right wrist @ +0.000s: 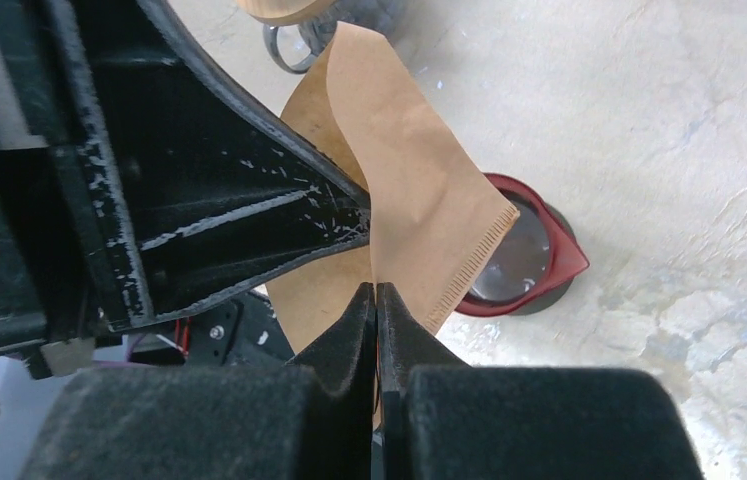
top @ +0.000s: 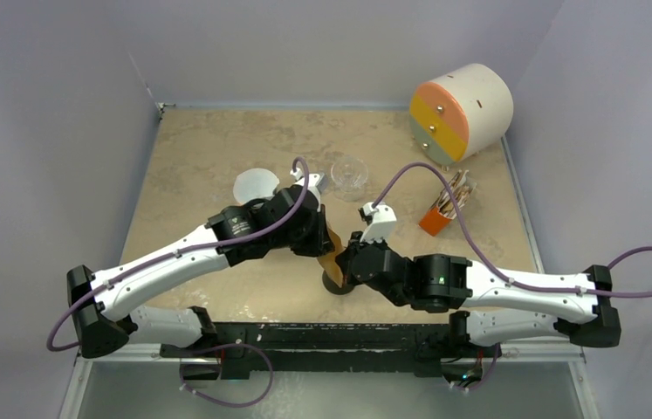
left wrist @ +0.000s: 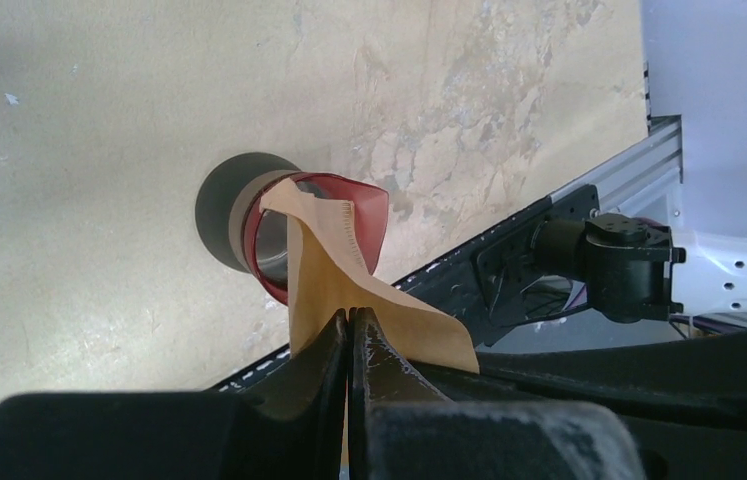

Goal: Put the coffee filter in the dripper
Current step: Pick up the coffee filter from the center of the board.

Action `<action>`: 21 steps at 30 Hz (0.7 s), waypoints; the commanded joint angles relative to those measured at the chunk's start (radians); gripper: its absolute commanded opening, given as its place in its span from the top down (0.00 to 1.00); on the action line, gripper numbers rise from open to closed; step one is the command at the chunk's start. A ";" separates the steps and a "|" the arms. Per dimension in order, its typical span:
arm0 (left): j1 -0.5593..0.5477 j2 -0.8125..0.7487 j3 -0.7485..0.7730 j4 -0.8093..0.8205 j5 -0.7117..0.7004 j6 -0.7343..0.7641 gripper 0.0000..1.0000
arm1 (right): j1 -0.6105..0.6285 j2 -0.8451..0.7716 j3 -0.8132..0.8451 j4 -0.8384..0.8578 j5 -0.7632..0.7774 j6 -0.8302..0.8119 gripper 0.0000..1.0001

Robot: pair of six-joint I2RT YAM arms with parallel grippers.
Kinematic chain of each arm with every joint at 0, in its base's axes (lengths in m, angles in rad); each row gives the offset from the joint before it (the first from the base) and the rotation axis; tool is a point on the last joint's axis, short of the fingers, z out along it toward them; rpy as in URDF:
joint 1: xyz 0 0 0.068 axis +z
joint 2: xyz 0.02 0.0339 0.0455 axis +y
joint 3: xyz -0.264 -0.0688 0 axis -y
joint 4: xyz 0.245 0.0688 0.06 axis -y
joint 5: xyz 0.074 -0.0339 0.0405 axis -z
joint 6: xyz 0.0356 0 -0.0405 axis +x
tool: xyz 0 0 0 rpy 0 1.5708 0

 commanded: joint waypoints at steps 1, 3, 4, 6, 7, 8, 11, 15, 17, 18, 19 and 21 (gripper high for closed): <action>-0.021 0.017 0.070 -0.052 -0.031 0.040 1.00 | 0.005 -0.042 -0.020 -0.029 0.002 0.136 1.00; -0.025 0.024 0.080 -0.058 -0.033 0.049 1.00 | 0.005 -0.058 -0.029 -0.032 0.008 0.132 1.00; -0.027 0.025 0.084 -0.061 -0.034 0.056 1.00 | 0.005 -0.065 -0.031 -0.032 0.017 0.125 1.00; -0.027 0.028 0.093 -0.059 -0.033 0.066 1.00 | 0.004 -0.075 -0.030 -0.033 0.028 0.113 1.00; -0.027 0.032 0.097 -0.058 -0.027 0.071 1.00 | 0.004 -0.079 -0.027 -0.033 0.030 0.107 1.00; -0.027 0.036 0.102 -0.057 -0.022 0.074 1.00 | 0.004 -0.082 -0.026 -0.032 0.029 0.103 1.00; -0.027 0.054 0.106 -0.054 -0.011 0.081 1.00 | 0.004 -0.082 -0.025 -0.005 0.021 0.080 1.00; -0.028 0.056 0.114 -0.033 0.001 0.106 1.00 | 0.002 -0.058 -0.003 -0.026 0.058 0.039 1.00; -0.028 0.049 0.137 -0.026 -0.001 0.135 1.00 | -0.007 -0.041 0.015 -0.047 0.092 0.006 1.00; -0.028 0.046 0.156 -0.028 -0.003 0.154 1.00 | -0.014 -0.031 0.022 -0.057 0.104 -0.012 1.00; -0.027 0.044 0.175 -0.035 -0.010 0.170 0.98 | -0.022 -0.025 0.026 -0.065 0.115 -0.027 1.00; -0.027 0.044 0.218 -0.050 -0.032 0.209 0.89 | -0.048 -0.022 0.027 -0.069 0.117 -0.054 1.00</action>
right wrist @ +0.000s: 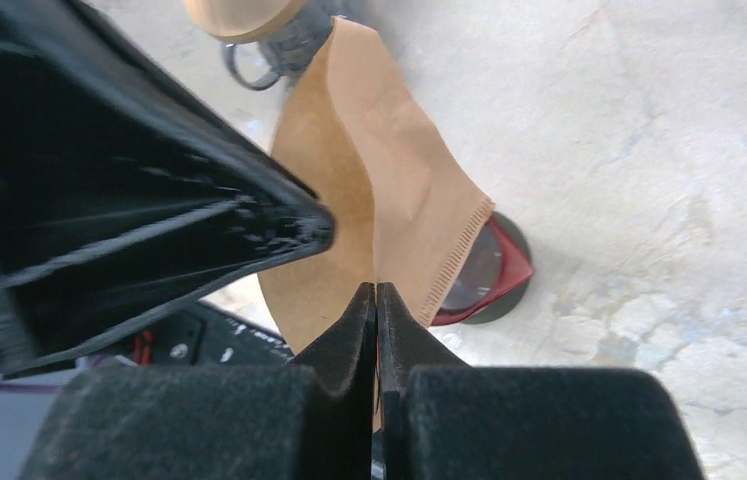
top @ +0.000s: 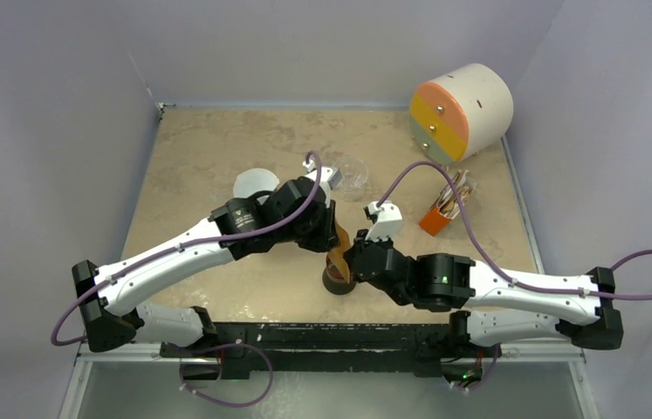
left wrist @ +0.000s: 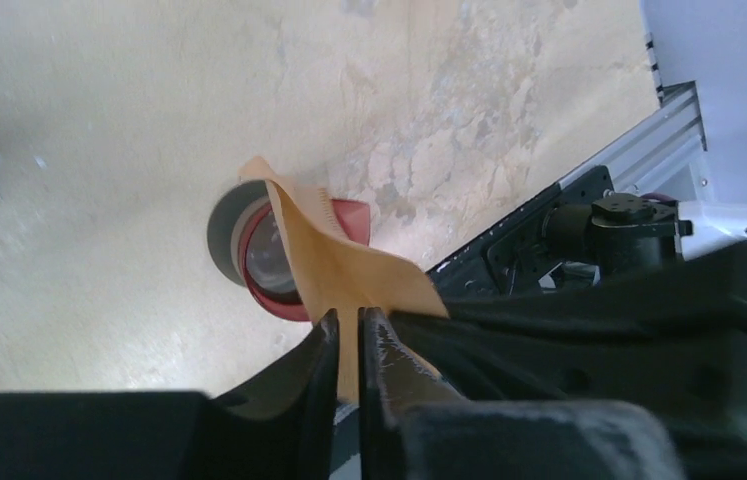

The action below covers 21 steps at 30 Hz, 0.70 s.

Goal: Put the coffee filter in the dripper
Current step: Pick up the coffee filter from the center of the board, then pick up the coffee dripper from the center of the board.

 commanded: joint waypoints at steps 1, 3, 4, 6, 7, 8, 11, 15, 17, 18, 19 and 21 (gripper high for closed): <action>-0.001 -0.015 0.133 0.000 -0.036 0.110 0.85 | -0.051 0.011 0.042 -0.024 0.070 -0.089 1.00; 0.008 0.001 0.182 -0.027 -0.061 0.147 0.79 | -0.089 0.008 0.037 -0.011 0.059 -0.123 1.00; 0.019 0.010 0.208 -0.041 -0.070 0.160 0.76 | -0.112 0.006 0.037 -0.011 0.053 -0.139 1.00; 0.053 0.024 0.250 -0.051 -0.066 0.183 0.71 | -0.156 -0.006 0.035 -0.010 0.054 -0.177 1.00; 0.080 0.029 0.261 -0.049 -0.052 0.195 0.70 | -0.179 -0.013 0.034 -0.010 0.061 -0.199 1.00; 0.110 0.034 0.268 -0.038 -0.036 0.202 0.69 | -0.193 -0.021 0.034 -0.011 0.072 -0.221 1.00; 0.203 0.067 0.293 -0.011 0.029 0.227 0.65 | -0.222 -0.044 0.050 -0.030 0.108 -0.282 1.00; 0.266 0.183 0.388 -0.022 0.061 0.256 0.59 | -0.237 -0.092 0.070 -0.047 0.141 -0.337 1.00; 0.309 0.244 0.423 -0.012 0.073 0.267 0.55 | -0.240 -0.123 0.077 -0.056 0.158 -0.360 1.00; 0.332 0.274 0.439 -0.008 0.086 0.269 0.54 | -0.242 -0.138 0.081 -0.061 0.160 -0.367 1.00; 0.355 0.309 0.455 -0.003 0.117 0.271 0.53 | -0.242 -0.153 0.082 -0.064 0.158 -0.375 1.00; 0.397 0.378 0.492 -0.002 0.152 0.273 0.52 | -0.242 -0.179 0.082 -0.073 0.152 -0.383 1.00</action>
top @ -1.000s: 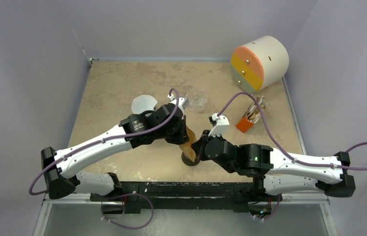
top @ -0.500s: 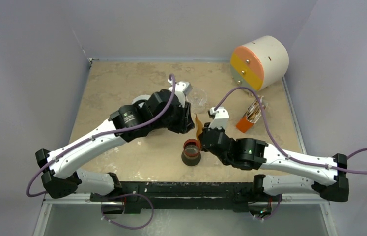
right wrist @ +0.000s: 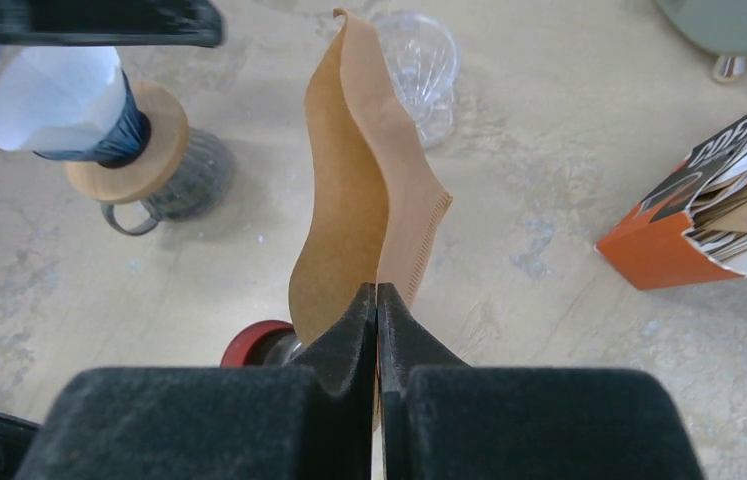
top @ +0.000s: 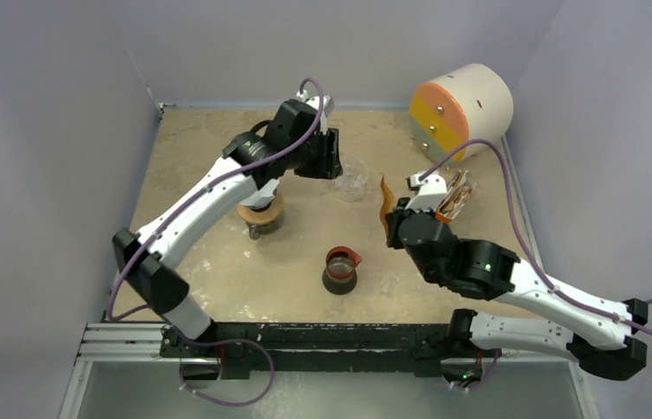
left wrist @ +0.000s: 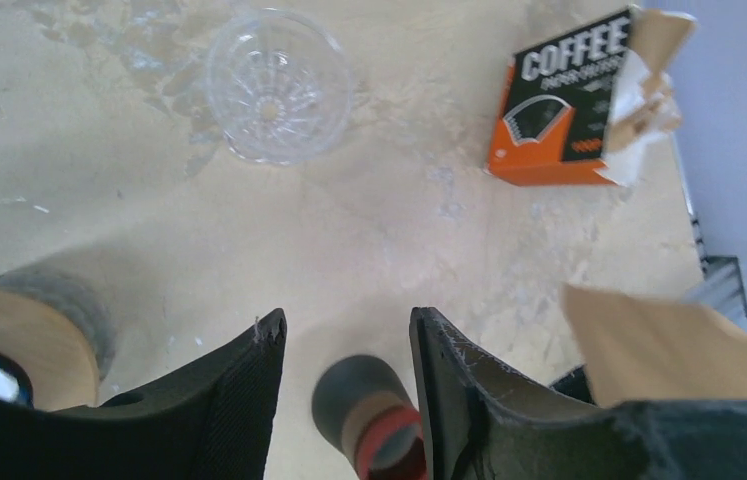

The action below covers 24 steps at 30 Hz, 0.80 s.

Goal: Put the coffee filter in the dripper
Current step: Pick up the coffee dripper from the center of the board.

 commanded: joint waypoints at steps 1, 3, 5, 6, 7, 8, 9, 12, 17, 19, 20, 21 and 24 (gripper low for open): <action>0.094 0.128 0.101 0.017 0.098 0.040 0.52 | -0.005 -0.064 0.041 -0.042 0.046 -0.060 1.00; 0.119 0.190 0.137 0.019 0.110 0.038 0.51 | -0.004 -0.085 0.036 -0.055 0.040 -0.061 1.00; 0.132 0.250 0.180 0.021 0.111 0.043 0.50 | -0.006 -0.102 0.026 -0.065 0.032 -0.057 1.00; 0.135 0.284 0.211 0.012 0.101 0.047 0.50 | -0.006 -0.107 0.023 -0.071 0.029 -0.056 1.00; 0.141 0.330 0.253 -0.005 0.095 0.049 0.50 | -0.005 -0.113 0.020 -0.077 0.026 -0.054 1.00; 0.147 0.365 0.281 -0.017 0.093 0.051 0.50 | -0.006 -0.121 0.019 -0.077 0.021 -0.053 1.00; 0.151 0.398 0.308 -0.027 0.089 0.054 0.50 | -0.007 -0.125 0.017 -0.077 0.015 -0.055 1.00; 0.165 0.477 0.363 -0.043 0.063 0.063 0.49 | -0.006 -0.139 0.013 -0.077 0.009 -0.060 1.00; 0.178 0.587 0.432 -0.072 0.020 0.083 0.50 | -0.007 -0.157 0.010 -0.078 0.000 -0.071 1.00; 0.186 0.619 0.443 -0.077 0.020 0.083 0.50 | -0.006 -0.164 0.010 -0.077 -0.004 -0.074 1.00; 0.189 0.633 0.449 -0.077 0.020 0.083 0.50 | -0.006 -0.167 0.009 -0.078 -0.005 -0.074 1.00; 0.190 0.650 0.453 -0.077 0.022 0.084 0.50 | -0.006 -0.169 0.008 -0.078 -0.005 -0.075 1.00; 0.193 0.692 0.466 -0.079 0.034 0.086 0.50 | -0.006 -0.176 0.004 -0.078 -0.009 -0.074 1.00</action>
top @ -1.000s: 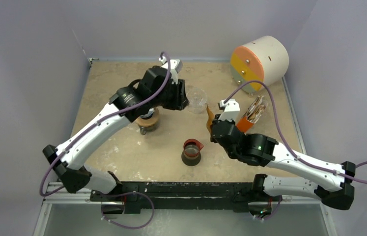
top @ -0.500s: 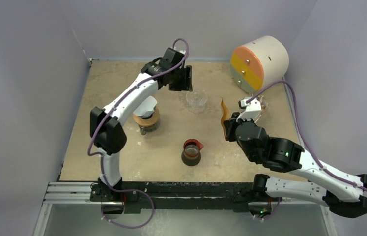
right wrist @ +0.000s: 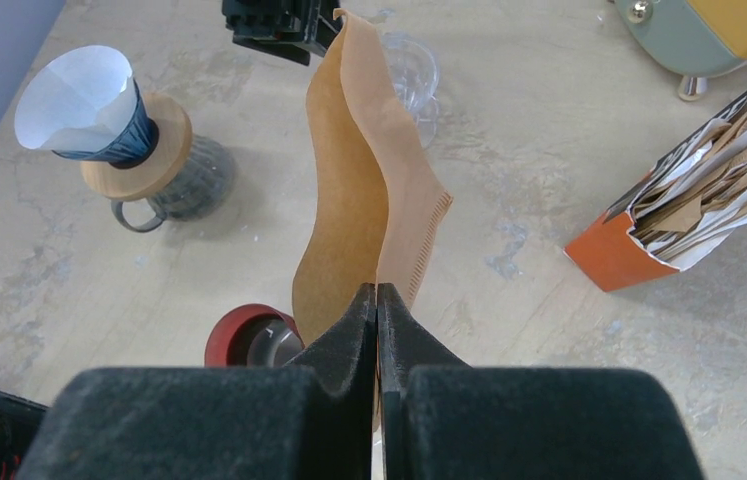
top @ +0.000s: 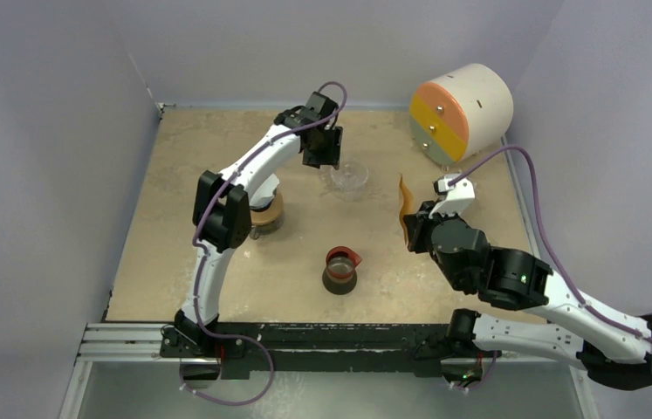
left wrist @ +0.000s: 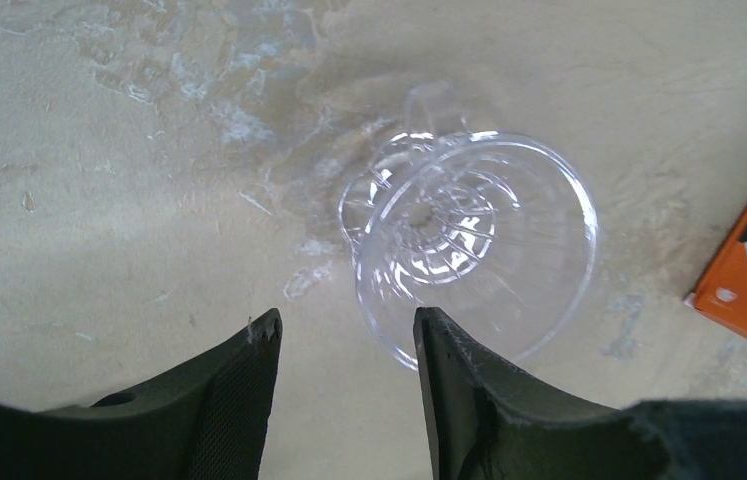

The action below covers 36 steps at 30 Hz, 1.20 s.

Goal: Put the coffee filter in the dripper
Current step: Pick up the coffee dripper from the center of the board.

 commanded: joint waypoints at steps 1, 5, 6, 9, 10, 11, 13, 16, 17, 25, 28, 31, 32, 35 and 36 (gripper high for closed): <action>0.013 0.052 0.063 -0.013 0.000 0.024 0.50 | -0.005 -0.018 -0.006 -0.005 -0.004 -0.015 1.00; 0.014 0.094 0.079 -0.012 0.021 0.019 0.53 | -0.005 -0.022 -0.011 -0.006 -0.010 -0.012 1.00; 0.014 0.101 0.080 -0.010 0.028 0.017 0.53 | -0.005 -0.023 -0.012 -0.006 -0.010 -0.011 1.00; 0.014 0.113 0.080 0.004 0.061 0.012 0.57 | -0.005 -0.022 -0.015 -0.006 -0.011 -0.012 1.00; 0.013 0.116 0.080 0.007 0.069 0.009 0.58 | -0.005 -0.021 -0.015 -0.006 -0.013 -0.013 1.00; 0.013 0.117 0.080 0.011 0.077 0.006 0.60 | -0.005 -0.019 -0.016 -0.005 -0.014 -0.013 1.00; 0.013 0.119 0.082 0.018 0.089 0.001 0.66 | -0.005 -0.016 -0.018 -0.006 -0.018 -0.009 1.00; 0.014 0.122 0.090 0.022 0.102 -0.004 0.78 | -0.006 -0.013 -0.024 -0.002 -0.024 -0.005 1.00; 0.014 0.122 0.093 0.021 0.108 -0.005 0.83 | -0.006 -0.013 -0.026 -0.002 -0.024 -0.004 1.00; 0.015 0.098 0.109 0.014 0.137 -0.006 1.00 | -0.005 -0.013 -0.023 -0.014 -0.027 0.005 1.00; 0.015 0.071 0.108 0.013 0.163 -0.009 1.00 | -0.005 -0.014 -0.016 -0.028 -0.027 0.010 1.00; 0.016 0.033 0.102 0.014 0.201 -0.014 1.00 | -0.005 -0.017 -0.010 -0.045 -0.025 0.018 1.00; 0.015 0.018 0.099 0.013 0.209 -0.016 1.00 | -0.005 -0.018 -0.008 -0.051 -0.025 0.021 1.00; 0.015 -0.046 0.083 0.005 0.230 -0.013 1.00 | -0.005 -0.022 -0.004 -0.070 -0.023 0.030 1.00; 0.015 -0.066 0.077 0.000 0.234 -0.013 1.00 | -0.005 -0.023 -0.002 -0.076 -0.021 0.033 1.00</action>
